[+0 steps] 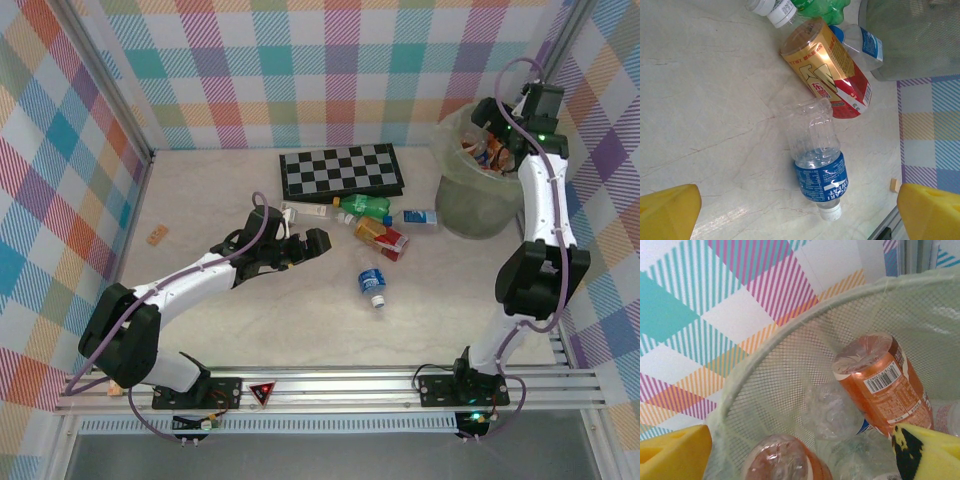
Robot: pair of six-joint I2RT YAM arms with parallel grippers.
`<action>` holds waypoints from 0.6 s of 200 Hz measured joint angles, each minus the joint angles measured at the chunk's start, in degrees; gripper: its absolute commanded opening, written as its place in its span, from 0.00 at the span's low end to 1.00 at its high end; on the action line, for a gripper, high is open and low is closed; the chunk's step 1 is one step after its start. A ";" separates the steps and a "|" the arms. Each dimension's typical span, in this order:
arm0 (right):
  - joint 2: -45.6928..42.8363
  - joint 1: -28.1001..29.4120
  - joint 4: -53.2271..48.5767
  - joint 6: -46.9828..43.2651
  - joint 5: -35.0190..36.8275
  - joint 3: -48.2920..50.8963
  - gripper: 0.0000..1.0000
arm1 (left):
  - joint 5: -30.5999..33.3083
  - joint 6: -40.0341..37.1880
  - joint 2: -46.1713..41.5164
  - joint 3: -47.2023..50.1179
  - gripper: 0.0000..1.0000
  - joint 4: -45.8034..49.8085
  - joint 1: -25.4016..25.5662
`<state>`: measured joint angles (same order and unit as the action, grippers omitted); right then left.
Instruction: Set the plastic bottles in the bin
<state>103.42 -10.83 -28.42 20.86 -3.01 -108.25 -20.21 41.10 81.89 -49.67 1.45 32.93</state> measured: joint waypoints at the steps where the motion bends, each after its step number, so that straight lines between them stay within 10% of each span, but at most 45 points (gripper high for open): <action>1: -0.11 0.00 0.00 0.00 -0.02 0.00 0.93 | 0.00 0.00 0.00 0.00 1.00 0.00 0.00; 120: -16.83 15.23 -7.93 -4.00 -0.37 7.85 0.94 | 2.82 0.04 0.74 0.00 1.00 0.61 1.07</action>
<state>86.59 4.40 -36.36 16.86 -3.38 -100.40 -17.39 41.15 82.63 -49.67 2.07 34.00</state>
